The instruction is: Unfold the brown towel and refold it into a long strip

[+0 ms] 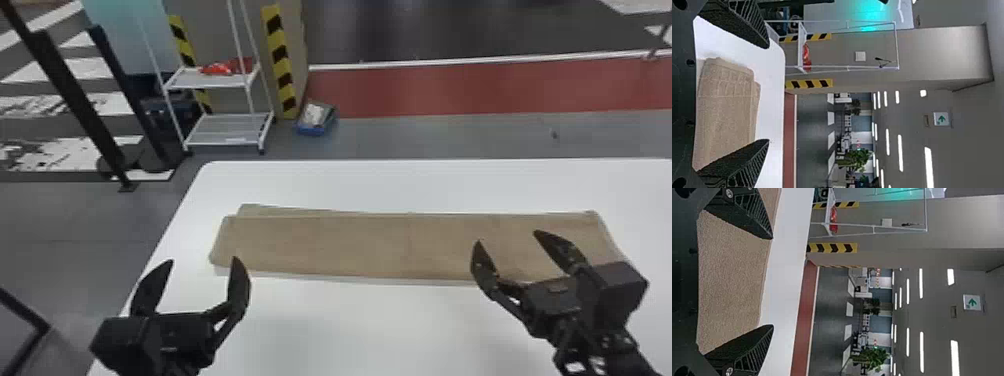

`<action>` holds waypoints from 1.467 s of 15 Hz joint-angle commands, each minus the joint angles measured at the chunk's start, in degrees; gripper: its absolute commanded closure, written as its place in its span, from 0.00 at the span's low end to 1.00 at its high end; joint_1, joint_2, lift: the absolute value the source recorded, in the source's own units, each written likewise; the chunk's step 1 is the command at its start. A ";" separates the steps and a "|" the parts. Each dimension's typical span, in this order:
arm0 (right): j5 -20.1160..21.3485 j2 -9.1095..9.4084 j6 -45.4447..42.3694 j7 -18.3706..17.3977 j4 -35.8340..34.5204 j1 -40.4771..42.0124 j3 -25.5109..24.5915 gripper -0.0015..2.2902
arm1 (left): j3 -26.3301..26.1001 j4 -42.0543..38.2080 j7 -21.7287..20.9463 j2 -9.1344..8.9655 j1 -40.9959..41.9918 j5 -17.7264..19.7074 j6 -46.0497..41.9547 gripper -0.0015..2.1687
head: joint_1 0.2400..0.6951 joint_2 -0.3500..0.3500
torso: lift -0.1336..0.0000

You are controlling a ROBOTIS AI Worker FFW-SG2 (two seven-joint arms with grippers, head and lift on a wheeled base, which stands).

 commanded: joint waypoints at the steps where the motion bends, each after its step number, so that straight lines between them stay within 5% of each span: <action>1: -0.10 -0.49 1.28 -0.30 -0.57 0.05 0.34 0.04 | 0.87 -0.86 -0.01 -0.32 0.33 0.11 1.94 0.01 | 1.00 0.75 | 0.23; 7: -1.06 -0.93 7.25 -0.22 -4.08 1.10 0.16 0.04 | 2.01 -1.39 -0.01 -0.32 -0.02 0.90 3.34 0.01 | 1.00 0.77 | 0.23; 22: -1.59 -1.19 6.20 1.89 -3.99 1.63 -0.10 0.04 | 2.62 -1.48 -0.54 -0.32 0.50 1.52 3.34 0.01 | 1.00 0.80 | 0.23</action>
